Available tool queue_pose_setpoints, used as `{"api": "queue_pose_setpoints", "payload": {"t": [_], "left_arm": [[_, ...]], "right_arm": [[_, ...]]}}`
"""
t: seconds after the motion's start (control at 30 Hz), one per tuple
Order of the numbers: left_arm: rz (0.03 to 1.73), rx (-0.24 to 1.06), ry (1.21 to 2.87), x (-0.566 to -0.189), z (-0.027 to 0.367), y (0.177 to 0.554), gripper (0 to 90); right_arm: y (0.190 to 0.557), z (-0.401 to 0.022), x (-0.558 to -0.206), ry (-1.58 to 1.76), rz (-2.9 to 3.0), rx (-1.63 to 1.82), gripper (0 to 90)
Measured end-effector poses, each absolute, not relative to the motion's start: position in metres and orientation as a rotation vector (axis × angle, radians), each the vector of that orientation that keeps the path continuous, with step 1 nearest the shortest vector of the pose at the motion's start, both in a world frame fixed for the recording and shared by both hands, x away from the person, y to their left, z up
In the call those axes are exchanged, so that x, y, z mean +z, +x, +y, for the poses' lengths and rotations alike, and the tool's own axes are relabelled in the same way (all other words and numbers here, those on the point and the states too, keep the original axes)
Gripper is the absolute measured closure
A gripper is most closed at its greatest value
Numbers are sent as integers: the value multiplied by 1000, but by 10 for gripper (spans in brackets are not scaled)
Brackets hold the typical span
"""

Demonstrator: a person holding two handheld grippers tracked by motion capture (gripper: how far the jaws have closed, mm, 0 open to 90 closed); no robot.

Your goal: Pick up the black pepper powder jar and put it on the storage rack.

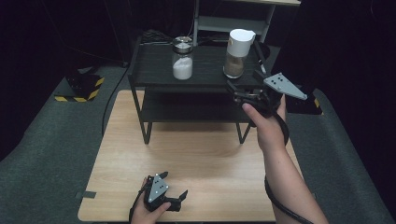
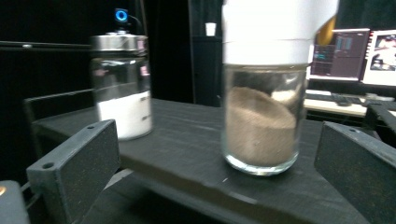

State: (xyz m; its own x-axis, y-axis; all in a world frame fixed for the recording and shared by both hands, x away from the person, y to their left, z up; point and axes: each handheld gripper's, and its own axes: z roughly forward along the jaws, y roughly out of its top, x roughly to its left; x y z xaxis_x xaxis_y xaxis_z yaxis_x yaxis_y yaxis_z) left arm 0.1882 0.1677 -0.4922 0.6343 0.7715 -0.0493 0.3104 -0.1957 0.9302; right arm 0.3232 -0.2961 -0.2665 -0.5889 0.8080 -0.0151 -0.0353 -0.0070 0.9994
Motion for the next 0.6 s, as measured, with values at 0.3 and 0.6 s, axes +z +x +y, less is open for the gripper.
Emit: {"api": "queue_pose_setpoints", "payload": {"t": [0.3, 0.6], "left_arm": [[870, 542, 1778, -492, 167, 187, 4], [857, 553, 1784, -493, 166, 187, 4]], "right_arm": [[303, -306, -286, 763, 1640, 1669, 1], [289, -323, -311, 757, 1647, 1686, 2]]}}
